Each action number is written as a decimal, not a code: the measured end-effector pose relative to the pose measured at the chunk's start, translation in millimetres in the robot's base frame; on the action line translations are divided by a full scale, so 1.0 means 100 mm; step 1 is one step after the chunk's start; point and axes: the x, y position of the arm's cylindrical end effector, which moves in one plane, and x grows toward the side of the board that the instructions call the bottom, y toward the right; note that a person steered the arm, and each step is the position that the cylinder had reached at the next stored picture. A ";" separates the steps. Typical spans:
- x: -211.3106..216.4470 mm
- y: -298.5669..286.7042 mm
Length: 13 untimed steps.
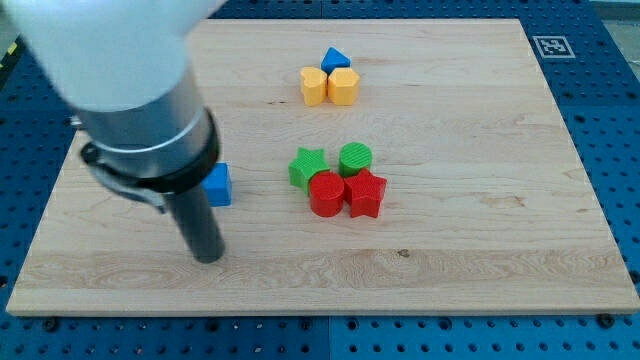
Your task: Move blue cube towards top center
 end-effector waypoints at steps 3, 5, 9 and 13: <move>-0.59 -0.13; -0.90 -0.36; -1.17 -0.02; -1.45 0.42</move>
